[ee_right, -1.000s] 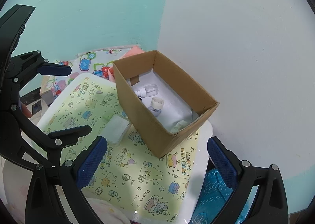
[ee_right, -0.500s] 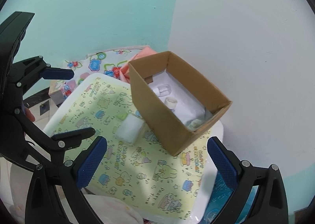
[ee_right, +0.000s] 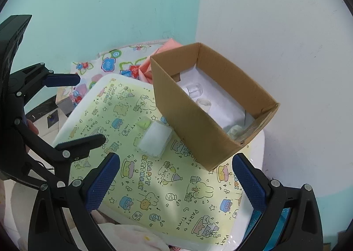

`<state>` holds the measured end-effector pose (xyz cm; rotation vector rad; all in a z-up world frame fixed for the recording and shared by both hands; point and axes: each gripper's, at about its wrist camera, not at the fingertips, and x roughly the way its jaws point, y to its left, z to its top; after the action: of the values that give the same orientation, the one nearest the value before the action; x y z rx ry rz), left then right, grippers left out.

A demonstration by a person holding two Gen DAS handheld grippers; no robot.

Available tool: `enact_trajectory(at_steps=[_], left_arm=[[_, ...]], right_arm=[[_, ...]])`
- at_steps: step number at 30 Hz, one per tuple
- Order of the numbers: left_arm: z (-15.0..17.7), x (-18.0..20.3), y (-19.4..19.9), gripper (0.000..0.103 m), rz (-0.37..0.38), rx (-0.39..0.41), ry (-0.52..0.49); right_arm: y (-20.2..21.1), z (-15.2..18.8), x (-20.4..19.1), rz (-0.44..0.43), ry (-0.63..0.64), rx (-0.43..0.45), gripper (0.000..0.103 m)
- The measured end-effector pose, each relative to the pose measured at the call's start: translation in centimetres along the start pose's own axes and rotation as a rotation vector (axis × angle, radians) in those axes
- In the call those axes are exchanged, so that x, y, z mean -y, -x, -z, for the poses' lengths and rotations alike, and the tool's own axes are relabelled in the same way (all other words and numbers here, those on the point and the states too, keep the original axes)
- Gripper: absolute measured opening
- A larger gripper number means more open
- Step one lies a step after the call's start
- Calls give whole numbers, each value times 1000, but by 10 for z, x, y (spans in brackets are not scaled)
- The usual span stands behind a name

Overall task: Organize objects
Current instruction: 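Withdraw both open tools from the box back over the tray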

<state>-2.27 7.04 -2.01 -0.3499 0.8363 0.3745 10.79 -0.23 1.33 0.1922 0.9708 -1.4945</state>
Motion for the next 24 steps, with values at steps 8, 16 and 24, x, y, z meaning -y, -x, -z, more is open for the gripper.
enact_trajectory(at_steps=[8, 16, 24], left_arm=[[4, -14, -21, 101, 20, -32, 6], [7, -21, -38, 101, 23, -54, -18], [11, -24, -57, 100, 37, -86, -66]], right_arm=[[-24, -3, -5, -45, -10, -69, 103], [-46, -6, -10, -52, -8, -93, 102], [-64, -5, -13, -74, -21, -118, 101]])
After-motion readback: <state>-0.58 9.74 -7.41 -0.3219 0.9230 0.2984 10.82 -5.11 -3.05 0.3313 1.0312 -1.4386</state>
